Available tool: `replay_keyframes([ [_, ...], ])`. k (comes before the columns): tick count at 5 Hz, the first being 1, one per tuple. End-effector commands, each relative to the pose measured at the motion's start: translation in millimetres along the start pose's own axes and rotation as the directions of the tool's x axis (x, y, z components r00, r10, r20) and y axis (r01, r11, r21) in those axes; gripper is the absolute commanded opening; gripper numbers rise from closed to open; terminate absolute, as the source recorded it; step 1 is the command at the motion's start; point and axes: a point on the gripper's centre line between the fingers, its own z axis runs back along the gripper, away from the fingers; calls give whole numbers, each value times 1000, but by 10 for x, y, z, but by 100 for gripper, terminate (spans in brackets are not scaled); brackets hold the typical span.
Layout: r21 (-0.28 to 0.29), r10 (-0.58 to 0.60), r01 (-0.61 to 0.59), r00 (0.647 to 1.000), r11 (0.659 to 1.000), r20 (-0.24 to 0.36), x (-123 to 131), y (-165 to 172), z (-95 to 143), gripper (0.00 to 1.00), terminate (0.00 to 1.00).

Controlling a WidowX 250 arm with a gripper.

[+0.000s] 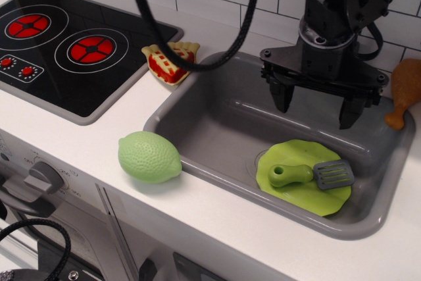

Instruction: Take spatula off plate sink

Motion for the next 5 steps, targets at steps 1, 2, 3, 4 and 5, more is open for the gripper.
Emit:
replay_keyframes([
  [1, 0, 0, 0, 1000, 1000, 0, 0, 0, 0, 100, 0],
  [2, -56, -244, 242, 970, 969, -23, -117, 39, -61, 100, 0],
  [3, -105, -434, 424, 894, 900, -110, -177, 41, -197, 100, 0],
  [4, -122, -543, 533, 836, 838, -80, -201, 40, -373, 100, 0],
  [5, -117, -570, 560, 819, 820, -75, -220, 46, -522, 100, 0],
])
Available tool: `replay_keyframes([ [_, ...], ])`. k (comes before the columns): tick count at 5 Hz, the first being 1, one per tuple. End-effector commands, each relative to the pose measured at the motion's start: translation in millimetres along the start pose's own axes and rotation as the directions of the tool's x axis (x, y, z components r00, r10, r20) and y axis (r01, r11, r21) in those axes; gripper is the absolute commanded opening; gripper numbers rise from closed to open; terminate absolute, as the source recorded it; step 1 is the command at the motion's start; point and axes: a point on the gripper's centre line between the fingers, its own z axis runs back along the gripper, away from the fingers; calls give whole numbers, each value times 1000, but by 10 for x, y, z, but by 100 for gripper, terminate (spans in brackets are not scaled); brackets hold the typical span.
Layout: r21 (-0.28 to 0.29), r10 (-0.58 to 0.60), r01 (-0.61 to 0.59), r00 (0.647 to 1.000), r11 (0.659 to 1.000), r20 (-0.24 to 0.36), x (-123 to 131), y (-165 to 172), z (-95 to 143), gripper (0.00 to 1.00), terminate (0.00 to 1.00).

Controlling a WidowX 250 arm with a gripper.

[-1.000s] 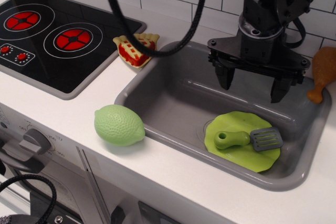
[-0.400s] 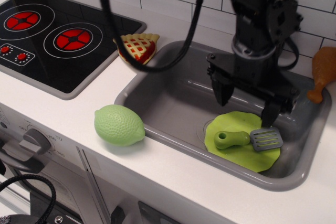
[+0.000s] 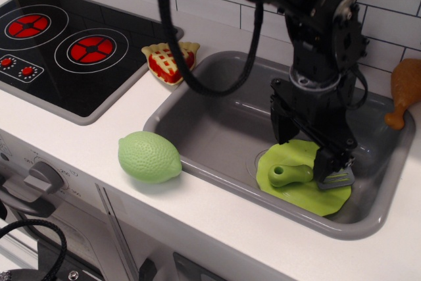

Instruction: Take spatula off plate sink

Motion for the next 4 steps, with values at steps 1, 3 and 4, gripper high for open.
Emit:
replay_keyframes([
  [1, 20, -65, 64, 997, 998, 29, 1, 49, -158, 100, 0],
  [3, 36, -96, 96, 995, 995, 8, -11, 32, -314, 100, 0],
  [4, 26, -99, 99, 995, 995, 8, -2, 12, -315, 100, 0],
])
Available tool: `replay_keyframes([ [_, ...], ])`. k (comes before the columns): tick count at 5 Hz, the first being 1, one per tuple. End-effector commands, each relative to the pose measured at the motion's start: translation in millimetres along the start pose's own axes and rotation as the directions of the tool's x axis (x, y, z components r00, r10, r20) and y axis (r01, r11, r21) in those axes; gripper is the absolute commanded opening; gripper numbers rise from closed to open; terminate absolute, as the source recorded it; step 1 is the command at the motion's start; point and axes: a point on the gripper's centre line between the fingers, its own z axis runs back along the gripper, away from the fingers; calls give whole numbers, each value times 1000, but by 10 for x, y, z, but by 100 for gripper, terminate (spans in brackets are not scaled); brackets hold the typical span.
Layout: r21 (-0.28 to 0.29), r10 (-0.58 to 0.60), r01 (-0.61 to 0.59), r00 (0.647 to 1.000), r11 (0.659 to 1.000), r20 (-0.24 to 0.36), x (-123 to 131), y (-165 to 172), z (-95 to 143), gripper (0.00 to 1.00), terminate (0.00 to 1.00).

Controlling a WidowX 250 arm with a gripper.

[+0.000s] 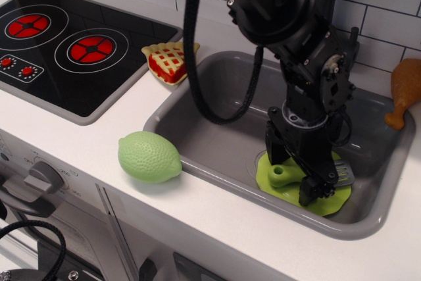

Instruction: Take spatula off plate sink

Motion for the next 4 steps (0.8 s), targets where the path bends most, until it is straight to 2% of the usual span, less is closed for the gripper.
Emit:
replay_keyframes([
  [1, -8, 14, -14, 999, 1000, 39, 92, 34, 113, 0, 0],
  [3, -46, 125, -121, 988, 992, 93, 128, 81, 334, 0, 0],
  [4, -12, 232, -232, 967, 973, 100, 84, 155, 446, 0, 0],
])
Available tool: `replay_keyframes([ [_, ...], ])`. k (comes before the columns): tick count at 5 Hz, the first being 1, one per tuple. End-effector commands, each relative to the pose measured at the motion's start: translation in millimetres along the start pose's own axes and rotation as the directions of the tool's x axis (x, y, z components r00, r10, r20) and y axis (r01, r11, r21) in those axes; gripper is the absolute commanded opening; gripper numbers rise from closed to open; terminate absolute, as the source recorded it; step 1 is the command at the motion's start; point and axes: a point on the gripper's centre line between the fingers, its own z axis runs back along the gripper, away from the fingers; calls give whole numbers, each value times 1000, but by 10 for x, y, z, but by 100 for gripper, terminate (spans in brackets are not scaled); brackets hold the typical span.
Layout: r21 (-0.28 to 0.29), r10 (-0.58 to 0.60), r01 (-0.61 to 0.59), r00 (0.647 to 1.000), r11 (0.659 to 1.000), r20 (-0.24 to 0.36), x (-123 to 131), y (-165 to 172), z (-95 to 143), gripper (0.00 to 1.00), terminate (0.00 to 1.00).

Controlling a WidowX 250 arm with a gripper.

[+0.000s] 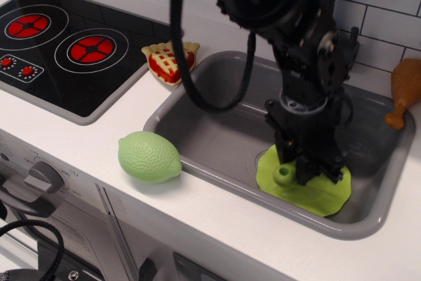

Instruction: Take spatula off plate sink

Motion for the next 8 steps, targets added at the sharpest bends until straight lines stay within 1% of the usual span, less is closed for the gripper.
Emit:
replay_keyframes([
  [1, 34, 226, -229, 971, 973, 80, 23, 259, 312, 0, 0],
  [2, 23, 361, -363, 930, 931, 67, 18, 390, 307, 0, 0],
  [3, 40, 405, -406, 914, 913, 31, 22, 508, 248, 0, 0],
  [4, 47, 467, -468, 884, 883, 22, 11, 621, 163, 0, 0],
  [5, 112, 288, -292, 956, 950, 53, -1, 669, 94, 0, 0],
  [6, 159, 106, -109, 994, 981, 25, 49, 776, 23, 0, 0],
  [7, 186, -16, 16, 1000, 982, -1, 171, 896, -24, 0, 0],
  [8, 164, -62, 65, 998, 984, -24, 251, 970, -41, 0, 0],
])
